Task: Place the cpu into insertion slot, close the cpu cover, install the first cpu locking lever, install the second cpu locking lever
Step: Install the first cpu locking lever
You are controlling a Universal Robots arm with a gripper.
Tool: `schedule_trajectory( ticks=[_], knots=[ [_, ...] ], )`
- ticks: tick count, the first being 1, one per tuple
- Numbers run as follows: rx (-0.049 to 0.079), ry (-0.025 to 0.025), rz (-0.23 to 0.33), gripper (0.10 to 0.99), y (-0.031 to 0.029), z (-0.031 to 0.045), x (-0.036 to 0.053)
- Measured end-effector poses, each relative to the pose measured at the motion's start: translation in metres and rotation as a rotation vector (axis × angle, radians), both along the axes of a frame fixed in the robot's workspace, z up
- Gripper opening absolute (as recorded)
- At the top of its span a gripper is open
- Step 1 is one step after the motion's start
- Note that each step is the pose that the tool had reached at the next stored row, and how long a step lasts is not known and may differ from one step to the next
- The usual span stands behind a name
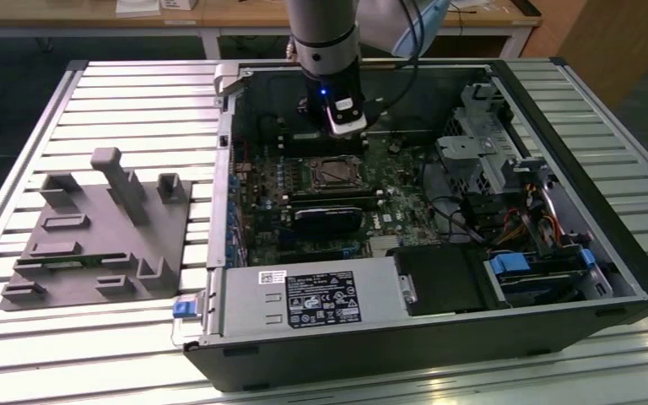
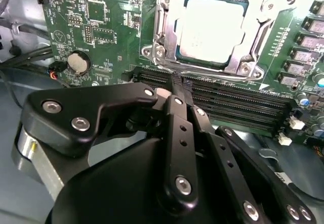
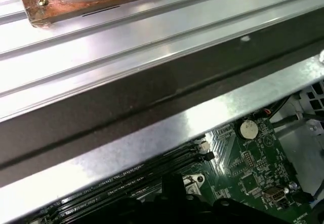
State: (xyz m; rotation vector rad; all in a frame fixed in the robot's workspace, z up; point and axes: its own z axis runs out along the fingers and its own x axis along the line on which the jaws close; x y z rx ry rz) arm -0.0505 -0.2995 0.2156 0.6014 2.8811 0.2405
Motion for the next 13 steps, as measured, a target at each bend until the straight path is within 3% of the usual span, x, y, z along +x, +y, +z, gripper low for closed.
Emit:
schedule_trajectory(
  ticks=[1,3,6,9,10,13],
  knots=[
    [-0.007,0.0002,0.000,0.106,0.0001,0.0000,0.0000],
    [-0.040,0.0041,0.000,0.106,0.0000,0.0000,0.0001],
    [-0.090,0.0155,0.000,0.106,-0.0001,0.0000,0.0014],
    [-0.127,0.0277,0.001,0.106,-0.0009,0.0000,0.0039],
    [-0.134,0.0315,0.001,0.106,-0.0016,-0.0002,0.0047],
    [-0.136,0.0383,0.004,0.106,-0.0047,-0.0011,0.0059]
  ],
)
